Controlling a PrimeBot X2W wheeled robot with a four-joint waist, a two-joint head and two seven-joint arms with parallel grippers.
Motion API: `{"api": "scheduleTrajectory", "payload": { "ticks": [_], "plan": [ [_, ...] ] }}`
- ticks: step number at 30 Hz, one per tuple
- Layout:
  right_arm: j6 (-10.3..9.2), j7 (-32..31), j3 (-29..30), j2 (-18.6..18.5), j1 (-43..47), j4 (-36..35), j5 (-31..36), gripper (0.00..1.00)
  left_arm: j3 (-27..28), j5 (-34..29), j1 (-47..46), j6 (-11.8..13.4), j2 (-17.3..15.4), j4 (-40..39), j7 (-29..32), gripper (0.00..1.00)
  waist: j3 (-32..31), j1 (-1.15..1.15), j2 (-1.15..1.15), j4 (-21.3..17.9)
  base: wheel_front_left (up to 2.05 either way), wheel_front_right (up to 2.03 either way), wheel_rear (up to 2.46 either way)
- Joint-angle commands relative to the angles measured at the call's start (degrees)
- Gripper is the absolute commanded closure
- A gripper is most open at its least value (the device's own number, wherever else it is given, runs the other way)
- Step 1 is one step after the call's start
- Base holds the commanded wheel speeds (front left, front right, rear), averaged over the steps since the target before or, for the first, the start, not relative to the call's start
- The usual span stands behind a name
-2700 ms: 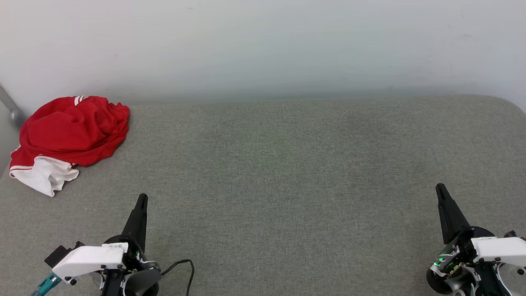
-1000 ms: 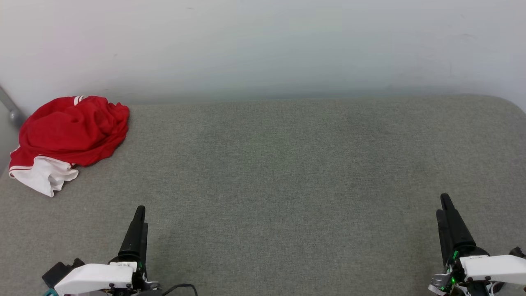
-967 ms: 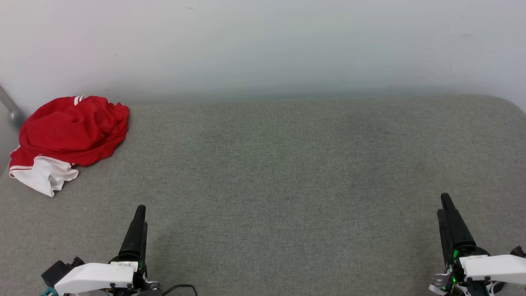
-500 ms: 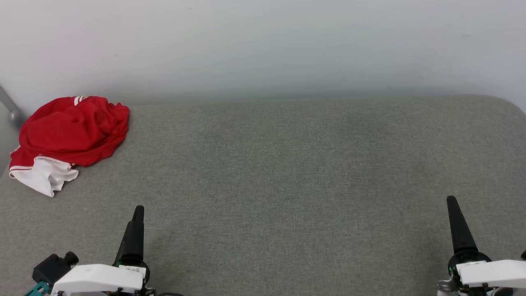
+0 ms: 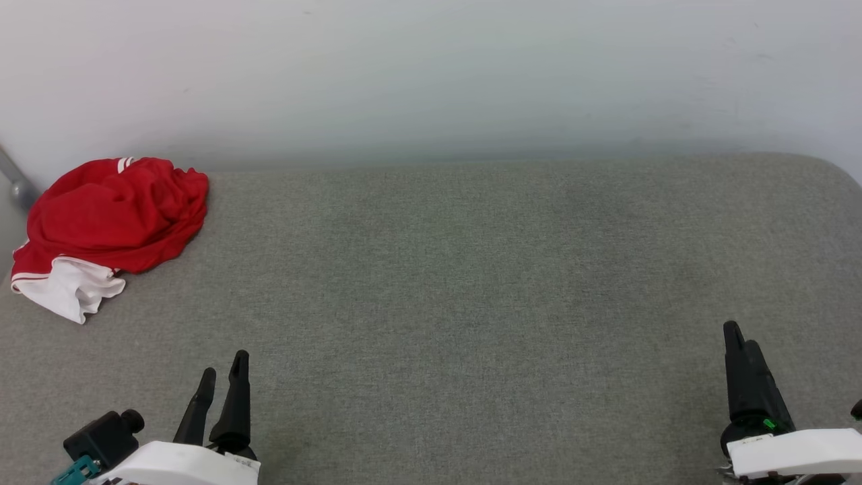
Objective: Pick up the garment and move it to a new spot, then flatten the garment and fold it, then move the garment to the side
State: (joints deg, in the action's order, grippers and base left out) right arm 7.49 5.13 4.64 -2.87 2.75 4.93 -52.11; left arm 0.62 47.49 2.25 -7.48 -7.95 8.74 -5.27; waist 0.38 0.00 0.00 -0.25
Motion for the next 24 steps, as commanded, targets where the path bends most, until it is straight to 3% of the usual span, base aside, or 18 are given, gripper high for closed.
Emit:
{"api": "scheduleTrajectory", "payload": {
  "ticks": [1, 24],
  "plan": [
    [0.0, 0.8, -0.2, -0.5, 0.3, -1.3, 2.6, 0.0, 0.0, -2.6, 0.3, 0.0, -0.4, -1.1, -0.7, 0.0, 0.0, 0.0, 0.0, 0.0, 0.0, 0.0, 0.0],
    [0.0, 4.3, 0.7, -1.4, 3.6, -3.6, 21.4, 0.0, -1.3, -17.5, 2.8, 0.0, -1.5, -3.5, -4.2, 0.0, -0.1, 0.0, 0.0, -0.7, 0.0, 0.0, 0.0]
  ]
}}
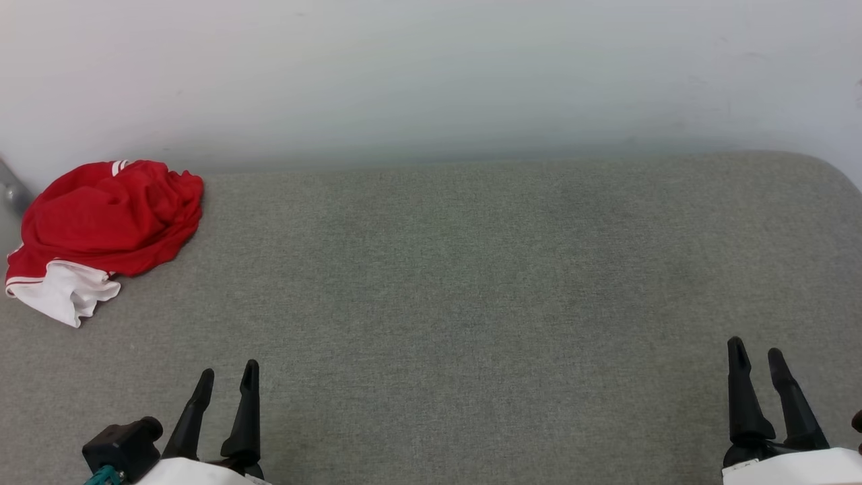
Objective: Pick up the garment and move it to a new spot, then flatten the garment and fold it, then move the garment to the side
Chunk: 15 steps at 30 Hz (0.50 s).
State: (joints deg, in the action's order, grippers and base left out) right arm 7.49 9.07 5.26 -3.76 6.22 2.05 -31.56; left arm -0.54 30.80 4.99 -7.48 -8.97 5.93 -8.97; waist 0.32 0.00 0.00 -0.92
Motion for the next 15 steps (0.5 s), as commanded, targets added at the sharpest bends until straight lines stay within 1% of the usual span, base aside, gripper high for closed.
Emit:
{"api": "scheduleTrajectory", "payload": {
  "ticks": [1, 9, 11, 15],
  "plan": [
    [0.0, 0.7, 0.5, -0.4, 0.7, -1.2, 2.7, 0.0, -0.3, -0.8, 0.4, 0.0, -0.5, -1.1, -0.9, 0.0, 0.0, 0.0, 0.0, -0.1, 0.0, 0.0, 0.0],
    [0.0, 1.8, 1.0, -0.2, 1.6, -2.0, 7.1, 0.0, -0.2, -3.4, 1.2, 0.0, -0.6, -1.2, -1.9, 0.0, 0.0, 0.0, 0.0, -0.5, 0.0, 0.0, 0.0],
    [0.0, 2.1, 1.1, -0.2, 1.8, -2.2, 8.3, 0.0, 0.4, -3.3, 1.3, 0.0, 0.0, -1.6, -2.2, 0.0, 0.0, 0.0, 0.0, -0.5, 0.0, 0.0, 0.0],
    [0.0, 2.6, 1.4, -0.1, 2.3, -2.6, 10.7, 0.0, 0.4, -5.3, 1.5, 0.0, -0.1, -2.2, -2.7, 0.0, 0.0, 0.0, 0.0, -0.6, 0.0, 0.0, 0.0]
  ]
}}
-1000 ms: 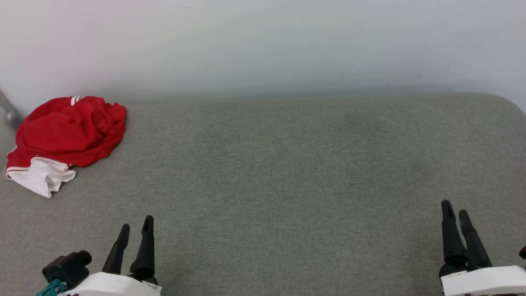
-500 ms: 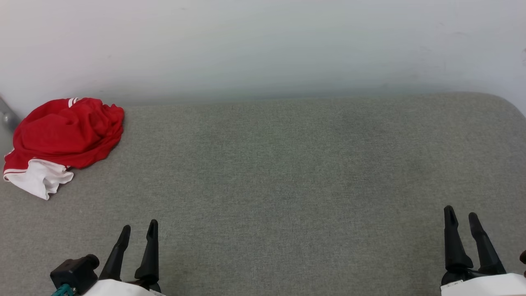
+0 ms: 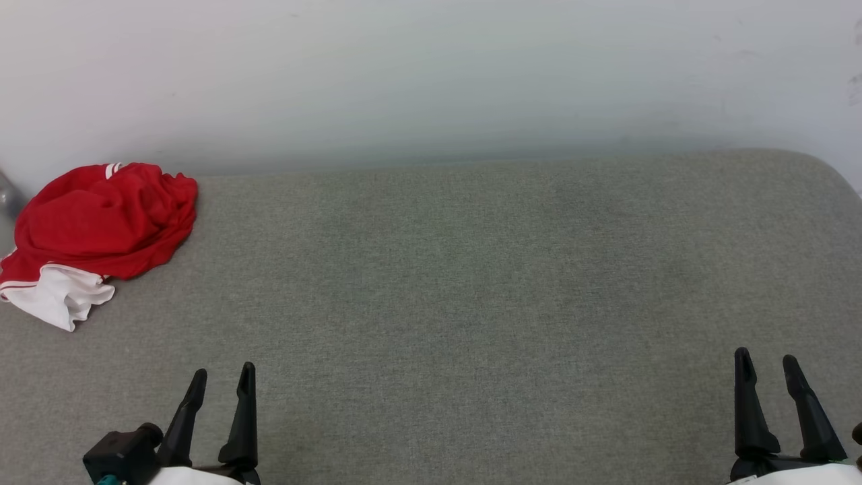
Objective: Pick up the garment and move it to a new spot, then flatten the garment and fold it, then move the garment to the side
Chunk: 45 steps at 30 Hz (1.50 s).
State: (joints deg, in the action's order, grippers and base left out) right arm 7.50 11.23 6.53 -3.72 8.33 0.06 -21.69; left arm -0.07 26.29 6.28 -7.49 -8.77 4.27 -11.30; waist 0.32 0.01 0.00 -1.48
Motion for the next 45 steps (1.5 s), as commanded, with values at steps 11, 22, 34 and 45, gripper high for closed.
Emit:
{"api": "scheduleTrajectory", "payload": {
  "ticks": [11, 22, 34, 45],
  "plan": [
    [-0.02, 1.9, -0.9, -1.1, 1.8, -1.2, 6.7, 0.0, -1.0, -5.8, 1.5, 0.0, -1.0, -1.3, -1.7, 0.0, -0.2, 0.0, 0.0, -0.4, 0.0, 0.0, 0.0],
    [-0.02, 3.1, -0.9, -1.1, 3.0, -1.9, 10.8, 0.0, -2.1, -10.0, 2.9, 0.0, -1.6, -2.0, -3.0, 0.0, -0.4, -0.01, 0.0, -1.1, 0.0, 0.0, 0.0],
    [-0.02, 4.0, -1.2, -1.4, 3.7, -2.5, 14.1, 0.0, -1.3, -13.1, 3.7, 0.0, -1.2, -2.7, -4.0, 0.0, -0.5, -0.01, 0.0, -1.2, 0.0, 0.0, 0.0],
    [-0.02, 4.0, -1.2, -1.3, 3.9, -2.3, 13.6, 0.0, -1.0, -12.7, 3.5, 0.0, -1.4, -3.0, -4.0, 0.0, -0.6, -0.01, 0.0, 0.1, 0.0, 0.0, 0.0]
  ]
}}
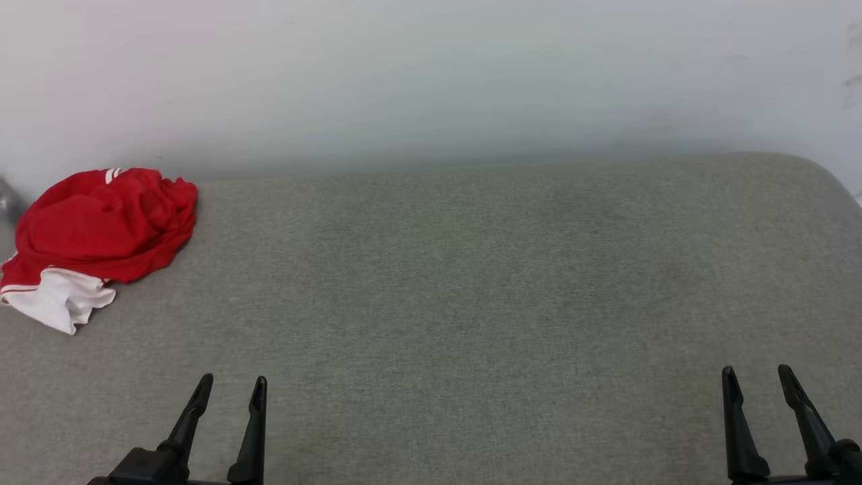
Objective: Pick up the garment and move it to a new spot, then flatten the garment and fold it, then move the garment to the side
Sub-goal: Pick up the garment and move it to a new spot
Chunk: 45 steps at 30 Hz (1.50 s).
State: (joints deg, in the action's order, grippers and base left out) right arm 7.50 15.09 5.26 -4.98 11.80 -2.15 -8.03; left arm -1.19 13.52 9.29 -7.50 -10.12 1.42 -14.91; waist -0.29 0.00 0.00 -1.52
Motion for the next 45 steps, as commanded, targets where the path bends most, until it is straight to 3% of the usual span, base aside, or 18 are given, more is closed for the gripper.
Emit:
{"api": "scheduleTrajectory", "payload": {
  "ticks": [1, 7, 23, 28, 36, 40, 43, 45],
  "plan": [
    [-0.02, 0.1, 0.2, 0.0, 0.5, -0.1, -0.2, 0.0, 0.2, 0.2, 0.4, 0.0, -0.2, -0.2, -0.4, 0.0, 0.1, 0.0, 0.0, 0.8, 0.0, 0.0, 0.0],
    [-0.02, 0.1, 0.1, 0.4, 1.0, 0.2, -0.3, 0.0, 0.7, 0.4, 0.4, 0.0, -0.1, -0.2, -0.3, 0.0, -0.2, 0.0, 0.0, 4.4, 0.0, 0.0, 0.0],
    [-0.03, 0.1, -1.5, 1.1, 2.5, 2.0, -0.9, 0.0, 2.8, 1.5, 0.4, 0.0, 0.2, 0.4, -0.3, 0.0, -0.2, 0.0, 0.0, 22.2, 0.0, 0.0, 0.0],
    [-0.03, 0.1, -1.7, 1.3, 3.1, 2.3, -1.1, 0.0, 2.7, 1.7, 0.7, 0.0, 0.0, 0.7, -0.3, 0.0, -0.2, 0.0, 0.0, 25.9, 0.0, 0.0, 0.0],
    [-0.03, 0.1, -0.8, 1.5, 4.1, 2.3, -1.1, 0.0, 5.5, 3.3, -0.3, 0.0, 0.3, 1.8, -0.3, 0.0, 0.3, 0.0, 0.0, 28.0, 0.0, 0.0, 0.0],
    [-0.03, 0.1, -0.6, 1.6, 3.4, 2.2, -0.7, 0.0, 6.7, 4.6, -2.2, 0.0, -0.7, 2.0, -0.3, 0.0, 1.8, 0.0, 0.0, 26.9, 0.0, 0.0, 0.0],
    [-0.03, 0.1, -0.4, 1.6, 2.5, 1.8, -0.2, 0.0, 10.6, 9.6, -5.2, 0.0, 0.2, 2.4, -0.3, 0.0, 3.5, 0.0, 0.0, 25.4, 0.0, 0.0, 0.0],
    [-0.03, 0.1, -0.3, 1.7, 2.1, 1.6, 0.1, 0.0, 12.9, 11.7, -7.4, 0.0, -1.1, 3.4, -0.3, 0.0, 4.7, 0.0, 0.0, 24.1, 0.0, 0.0, 0.0]
  ]
}}
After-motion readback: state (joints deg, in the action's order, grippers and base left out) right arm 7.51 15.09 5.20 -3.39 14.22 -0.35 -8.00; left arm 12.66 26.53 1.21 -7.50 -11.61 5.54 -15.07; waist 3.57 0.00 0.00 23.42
